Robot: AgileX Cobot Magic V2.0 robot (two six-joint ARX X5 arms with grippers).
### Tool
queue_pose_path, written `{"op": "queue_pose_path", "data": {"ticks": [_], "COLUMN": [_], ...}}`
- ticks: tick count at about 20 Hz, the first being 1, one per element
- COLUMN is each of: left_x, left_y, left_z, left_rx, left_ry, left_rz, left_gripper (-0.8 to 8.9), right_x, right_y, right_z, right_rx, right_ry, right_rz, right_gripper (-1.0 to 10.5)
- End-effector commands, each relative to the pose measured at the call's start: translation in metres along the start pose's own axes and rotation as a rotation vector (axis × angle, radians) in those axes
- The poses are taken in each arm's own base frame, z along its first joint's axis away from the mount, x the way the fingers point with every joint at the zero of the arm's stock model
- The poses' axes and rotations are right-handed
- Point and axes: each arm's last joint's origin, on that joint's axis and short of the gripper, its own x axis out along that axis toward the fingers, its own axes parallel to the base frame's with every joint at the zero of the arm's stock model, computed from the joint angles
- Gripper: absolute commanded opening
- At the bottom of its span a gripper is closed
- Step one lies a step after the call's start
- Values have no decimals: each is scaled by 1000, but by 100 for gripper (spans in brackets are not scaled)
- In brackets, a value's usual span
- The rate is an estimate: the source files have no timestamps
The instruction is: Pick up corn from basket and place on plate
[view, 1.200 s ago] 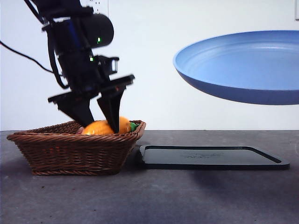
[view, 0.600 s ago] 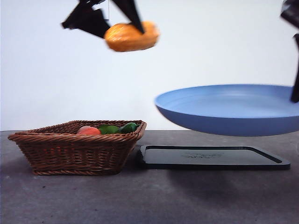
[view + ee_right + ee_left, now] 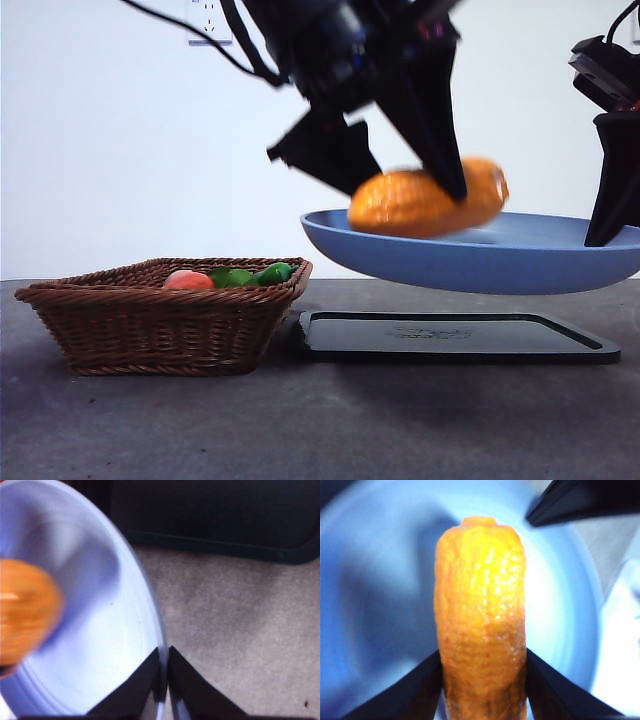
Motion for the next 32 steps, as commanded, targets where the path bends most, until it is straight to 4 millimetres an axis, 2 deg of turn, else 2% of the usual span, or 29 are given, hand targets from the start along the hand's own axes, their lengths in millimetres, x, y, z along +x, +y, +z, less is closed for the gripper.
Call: {"op": "queue_pose_path", "data": {"ticks": [1, 3, 7, 10, 13, 17, 22, 27, 32], "left_x": [11, 15, 16, 14, 1, -37, -102, -166, -215], "left_y": [-3, -3, -5, -6, -10, -21, -37, -54, -67], "left_z": [2, 1, 1, 1, 4, 9, 8, -12, -37], "left_rx": [40, 36, 42, 38, 46, 66, 99, 133, 164], "left_ry": [10, 27, 29, 30, 4, -64, -185, -335, -443], "left_rz": [-6, -6, -10, -12, -15, -18, -21, -28, -36], "left_gripper": [194, 200, 323, 325, 325, 325, 325, 325, 325], "right_x": [-1, -1, -1, -1, 0, 0, 2, 9, 28], "right_y": [1, 1, 1, 1, 1, 0, -4, -15, -28], "right_z": [4, 4, 4, 4, 4, 5, 18, 60, 106], "right_rx": [-4, -10, -12, -12, -12, -17, -9, 34, 58], "right_ry": [-7, -7, -9, -10, -10, -23, -40, -24, -8], "right_rz": [12, 12, 12, 12, 11, -16, -26, -60, -68], "right_gripper": [2, 2, 2, 3, 2, 2, 2, 2, 2]}}
